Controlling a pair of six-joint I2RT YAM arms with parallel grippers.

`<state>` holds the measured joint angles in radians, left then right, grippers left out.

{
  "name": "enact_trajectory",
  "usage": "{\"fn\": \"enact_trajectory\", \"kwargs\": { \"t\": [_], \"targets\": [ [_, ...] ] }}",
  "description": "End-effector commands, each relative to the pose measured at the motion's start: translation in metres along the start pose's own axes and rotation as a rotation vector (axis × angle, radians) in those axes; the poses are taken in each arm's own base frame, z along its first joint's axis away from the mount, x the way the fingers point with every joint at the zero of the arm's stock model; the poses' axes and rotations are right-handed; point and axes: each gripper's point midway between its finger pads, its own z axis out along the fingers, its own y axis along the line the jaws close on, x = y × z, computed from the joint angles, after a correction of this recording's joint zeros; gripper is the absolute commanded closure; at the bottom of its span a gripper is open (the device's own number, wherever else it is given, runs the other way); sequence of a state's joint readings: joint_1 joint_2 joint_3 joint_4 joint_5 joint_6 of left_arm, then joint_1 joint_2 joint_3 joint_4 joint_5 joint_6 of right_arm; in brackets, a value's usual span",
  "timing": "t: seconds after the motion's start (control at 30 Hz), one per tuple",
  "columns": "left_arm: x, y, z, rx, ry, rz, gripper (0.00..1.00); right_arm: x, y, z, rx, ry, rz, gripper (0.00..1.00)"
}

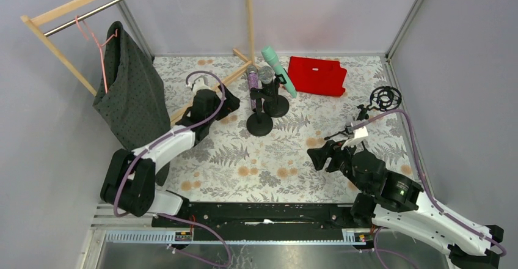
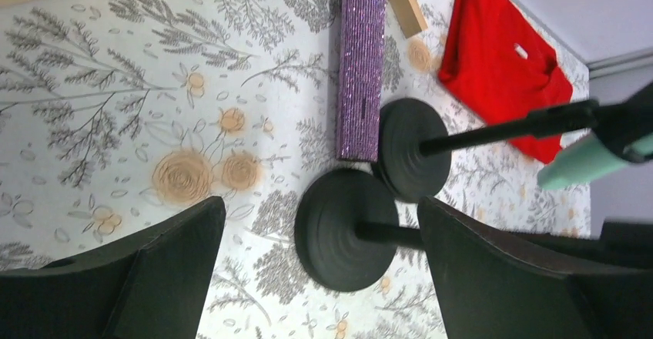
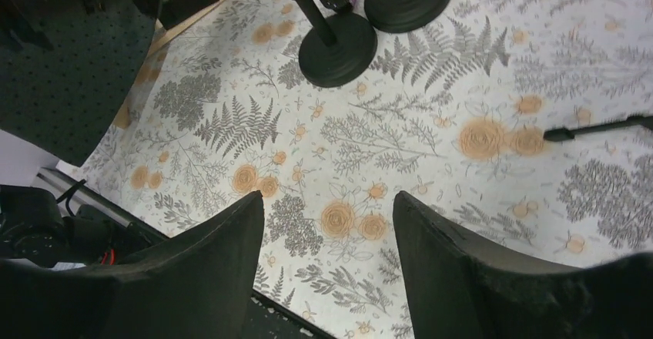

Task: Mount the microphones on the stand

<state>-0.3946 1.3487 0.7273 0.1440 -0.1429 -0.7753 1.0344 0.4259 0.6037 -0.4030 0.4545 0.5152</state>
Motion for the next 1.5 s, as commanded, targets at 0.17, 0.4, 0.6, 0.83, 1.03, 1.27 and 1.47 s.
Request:
{"fn": "enact_trajectory", "kwargs": {
  "t": [0.17, 0.4, 0.6, 0.83, 1.03, 1.27, 1.47],
  "targets": [
    [-0.029, -0.025, 0.045, 0.032, 0.029, -0.095, 0.01, 0.022, -0.019, -0.010, 0.140, 0.104, 0.155, 0.30],
    [-0.029, -0.038, 0.106, 0.015, 0.120, -0.054, 0.01, 0.034, -0.015, -0.016, 0.118, 0.179, 0.171, 0.30],
    [-0.034, -0.044, 0.147, -0.005, 0.165, -0.007, 0.01, 0.032, -0.018, -0.022, 0.100, 0.144, 0.201, 0.30],
    [-0.018, -0.035, 0.183, -0.050, 0.260, 0.081, 0.01, 0.033, -0.024, -0.026, 0.115, 0.135, 0.209, 0.31],
    [-0.002, -0.027, 0.195, -0.064, 0.312, 0.112, 0.08, 0.035, -0.027, -0.026, 0.115, 0.127, 0.216, 0.31],
    [0.017, -0.028, 0.202, -0.107, 0.341, 0.224, 0.10, 0.037, -0.030, -0.028, 0.108, 0.107, 0.242, 0.31],
    [0.021, -0.020, 0.204, -0.152, 0.342, 0.254, 0.26, 0.033, -0.032, -0.031, 0.105, 0.080, 0.263, 0.31]
  ]
}}
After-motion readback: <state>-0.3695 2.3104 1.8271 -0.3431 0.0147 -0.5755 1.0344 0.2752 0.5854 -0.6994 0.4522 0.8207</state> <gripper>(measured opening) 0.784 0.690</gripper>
